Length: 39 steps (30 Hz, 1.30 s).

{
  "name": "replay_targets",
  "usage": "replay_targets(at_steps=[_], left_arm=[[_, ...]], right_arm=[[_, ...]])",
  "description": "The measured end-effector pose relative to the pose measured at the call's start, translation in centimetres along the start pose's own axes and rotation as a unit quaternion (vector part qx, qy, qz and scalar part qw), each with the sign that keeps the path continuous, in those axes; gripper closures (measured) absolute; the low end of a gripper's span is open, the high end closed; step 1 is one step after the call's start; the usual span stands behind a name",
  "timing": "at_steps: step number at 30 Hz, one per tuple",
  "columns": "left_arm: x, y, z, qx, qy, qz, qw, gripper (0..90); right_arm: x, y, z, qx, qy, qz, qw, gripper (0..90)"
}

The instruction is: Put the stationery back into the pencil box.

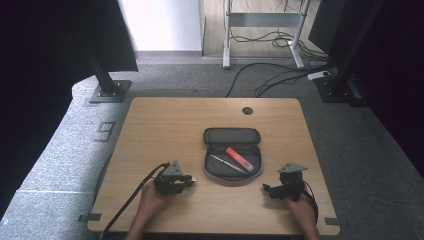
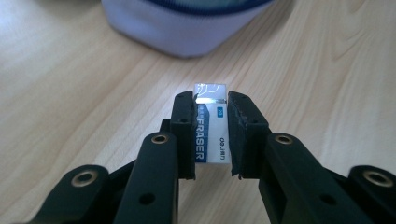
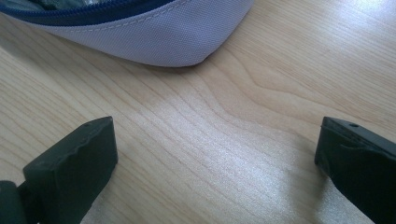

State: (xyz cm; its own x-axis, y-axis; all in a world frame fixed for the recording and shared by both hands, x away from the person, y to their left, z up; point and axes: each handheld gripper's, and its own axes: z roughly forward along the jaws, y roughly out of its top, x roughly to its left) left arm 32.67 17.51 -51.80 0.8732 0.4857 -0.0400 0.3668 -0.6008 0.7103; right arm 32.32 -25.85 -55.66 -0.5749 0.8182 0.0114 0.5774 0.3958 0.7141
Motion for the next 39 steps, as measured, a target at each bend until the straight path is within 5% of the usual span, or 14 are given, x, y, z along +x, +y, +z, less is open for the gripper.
replay_targets(at_steps=[21, 39], left_arm=[[0.0, 3.5, -1.4, -0.024, -0.018, 0.012, 0.9995, 73.2], [-0.2, 7.1, 0.6, -0.007, -0.021, 0.041, 0.9989, 73.0]], right_arm=[[0.0, 0.0, 0.0, 0.0, 0.0, 0.0, 1.0, 0.0], [0.0, 0.0, 0.0, 0.0, 0.0, 0.0, 1.0, 0.0]])
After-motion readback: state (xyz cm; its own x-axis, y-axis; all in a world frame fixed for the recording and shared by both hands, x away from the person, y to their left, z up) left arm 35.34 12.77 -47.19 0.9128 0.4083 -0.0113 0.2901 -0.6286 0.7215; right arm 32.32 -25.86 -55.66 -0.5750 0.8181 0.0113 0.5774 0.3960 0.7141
